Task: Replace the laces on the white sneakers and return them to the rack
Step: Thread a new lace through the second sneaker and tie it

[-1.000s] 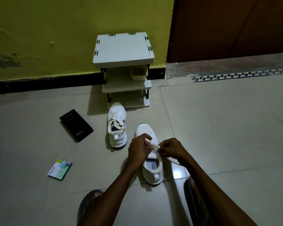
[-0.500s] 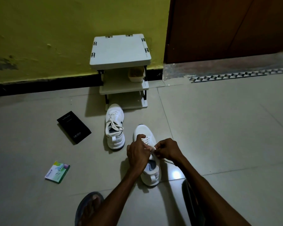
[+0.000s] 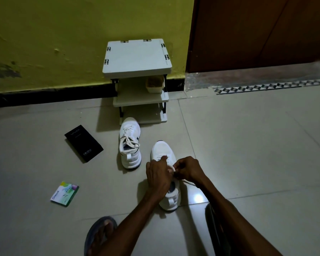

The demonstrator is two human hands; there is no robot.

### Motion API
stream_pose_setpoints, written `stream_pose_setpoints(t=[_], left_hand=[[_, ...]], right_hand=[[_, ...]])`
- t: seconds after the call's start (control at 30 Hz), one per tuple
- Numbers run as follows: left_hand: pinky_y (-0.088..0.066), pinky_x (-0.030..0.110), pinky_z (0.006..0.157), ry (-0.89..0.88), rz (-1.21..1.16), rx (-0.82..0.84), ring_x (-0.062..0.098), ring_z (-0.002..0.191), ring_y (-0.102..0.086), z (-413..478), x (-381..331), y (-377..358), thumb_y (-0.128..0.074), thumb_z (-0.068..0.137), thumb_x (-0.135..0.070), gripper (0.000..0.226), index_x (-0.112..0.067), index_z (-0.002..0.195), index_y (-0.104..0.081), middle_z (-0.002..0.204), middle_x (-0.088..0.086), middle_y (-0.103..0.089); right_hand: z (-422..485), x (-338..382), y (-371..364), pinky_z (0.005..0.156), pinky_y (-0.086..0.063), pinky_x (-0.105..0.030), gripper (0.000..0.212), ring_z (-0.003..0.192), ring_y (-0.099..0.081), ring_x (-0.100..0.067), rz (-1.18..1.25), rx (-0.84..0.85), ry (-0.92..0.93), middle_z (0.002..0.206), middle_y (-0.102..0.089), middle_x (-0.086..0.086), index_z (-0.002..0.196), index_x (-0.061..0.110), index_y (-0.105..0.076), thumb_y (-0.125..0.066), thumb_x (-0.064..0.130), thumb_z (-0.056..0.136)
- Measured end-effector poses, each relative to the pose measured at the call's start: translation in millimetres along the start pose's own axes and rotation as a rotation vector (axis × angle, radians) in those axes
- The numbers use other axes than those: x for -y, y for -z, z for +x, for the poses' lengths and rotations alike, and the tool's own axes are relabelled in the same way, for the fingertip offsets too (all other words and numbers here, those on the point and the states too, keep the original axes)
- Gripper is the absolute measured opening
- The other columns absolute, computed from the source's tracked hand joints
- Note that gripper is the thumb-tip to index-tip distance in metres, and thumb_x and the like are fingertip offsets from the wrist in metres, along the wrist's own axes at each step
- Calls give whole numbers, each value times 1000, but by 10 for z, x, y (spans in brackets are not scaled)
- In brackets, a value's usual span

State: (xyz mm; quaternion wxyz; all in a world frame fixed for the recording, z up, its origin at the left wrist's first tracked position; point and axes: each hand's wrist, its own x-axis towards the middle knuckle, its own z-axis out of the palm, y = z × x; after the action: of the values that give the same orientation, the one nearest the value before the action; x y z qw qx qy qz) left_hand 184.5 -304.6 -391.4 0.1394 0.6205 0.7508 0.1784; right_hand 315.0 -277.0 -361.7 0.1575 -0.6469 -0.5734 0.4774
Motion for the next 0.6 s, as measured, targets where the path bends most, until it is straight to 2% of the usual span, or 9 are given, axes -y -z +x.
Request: stream_pose_setpoints(t=[0.1,0.3,0.37,0.47,0.53,0.6], left_hand=[[-36,33,93,22,-70,29,27,105,-61,46,25,34,-64,80,-26,51,-23,130,-56,105,7,-71],[-31,29,86,-21,-62,50,25,101,-60,36,23,4,-63,74,-24,51,-29,125,-59,104,2,-70],[-31,29,84,-18,-97,39,24,98,-60,37,23,1,-62,74,-27,41,-30,114,-66,99,1,-71],[-33,28,79,-43,-127,22,16,86,-62,25,35,37,-57,68,-31,23,-30,85,-72,79,-6,-71],[-33,28,78,-46,-144,30,15,85,-61,26,66,47,-63,70,-27,14,-30,83,-70,77,-7,-70],[-29,28,75,-61,-134,35,17,86,-60,42,97,70,-68,76,-27,13,-30,88,-66,80,-5,-70]], right_hand=[[33,-9,-11,77,-60,-41,27,76,-72,-24,-111,2,45,69,-71,-4,61,26,-69,-85,5,61],[-5,16,4,76,-60,-36,21,71,-69,-16,-123,13,53,75,-73,-3,74,18,-75,-84,5,61],[-6,-8,16,77,-60,-37,22,72,-69,-15,-123,26,58,77,-74,-2,77,18,-76,-85,7,60],[2,-21,24,78,-59,-39,22,79,-71,-17,-174,49,115,78,-74,0,75,26,-73,-83,17,57],[2,-28,47,77,-60,-41,18,79,-71,-20,-158,74,130,80,-74,-2,73,32,-69,-78,26,59],[6,-50,59,78,-60,-44,8,78,-72,-25,-85,93,111,81,-74,-7,78,25,-71,-76,22,74]])
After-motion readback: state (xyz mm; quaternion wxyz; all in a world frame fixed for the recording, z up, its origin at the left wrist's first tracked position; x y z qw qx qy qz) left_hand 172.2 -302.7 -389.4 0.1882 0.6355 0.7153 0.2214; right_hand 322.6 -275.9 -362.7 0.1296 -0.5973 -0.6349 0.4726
